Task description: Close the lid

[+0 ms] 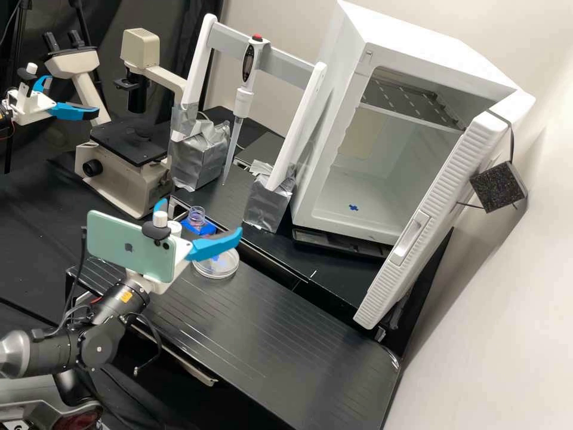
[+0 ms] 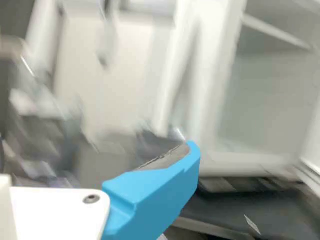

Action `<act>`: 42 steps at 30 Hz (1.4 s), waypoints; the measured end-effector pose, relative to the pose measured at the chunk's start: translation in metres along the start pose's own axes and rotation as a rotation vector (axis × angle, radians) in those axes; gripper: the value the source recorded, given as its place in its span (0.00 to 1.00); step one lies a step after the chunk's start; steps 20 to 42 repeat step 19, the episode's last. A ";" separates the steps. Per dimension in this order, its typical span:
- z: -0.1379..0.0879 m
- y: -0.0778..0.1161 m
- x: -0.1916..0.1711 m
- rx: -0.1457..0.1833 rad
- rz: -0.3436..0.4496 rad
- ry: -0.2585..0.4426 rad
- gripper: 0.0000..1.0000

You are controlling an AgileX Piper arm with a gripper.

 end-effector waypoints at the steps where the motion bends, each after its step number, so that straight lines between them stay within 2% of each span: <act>1: -0.003 -0.001 0.004 0.018 0.016 0.041 1.00; 2: -0.006 -0.003 0.008 0.025 0.044 0.078 1.00; 3: -0.007 -0.005 0.013 0.018 0.067 0.086 1.00; 4: -0.008 -0.008 0.017 0.006 0.119 0.072 1.00; 6: -0.004 -0.011 0.020 0.011 0.167 0.008 1.00; 8: 0.004 -0.014 0.023 0.012 0.171 -0.071 1.00; 10: 0.011 -0.015 0.025 0.004 0.177 -0.120 1.00; 12: 0.017 -0.015 0.027 0.010 0.181 -0.146 1.00; 15: 0.024 -0.014 0.028 0.037 0.189 -0.175 1.00; 19: 0.029 -0.013 0.029 0.054 0.195 -0.194 1.00; 42: 0.029 -0.013 0.029 0.054 0.195 -0.194 1.00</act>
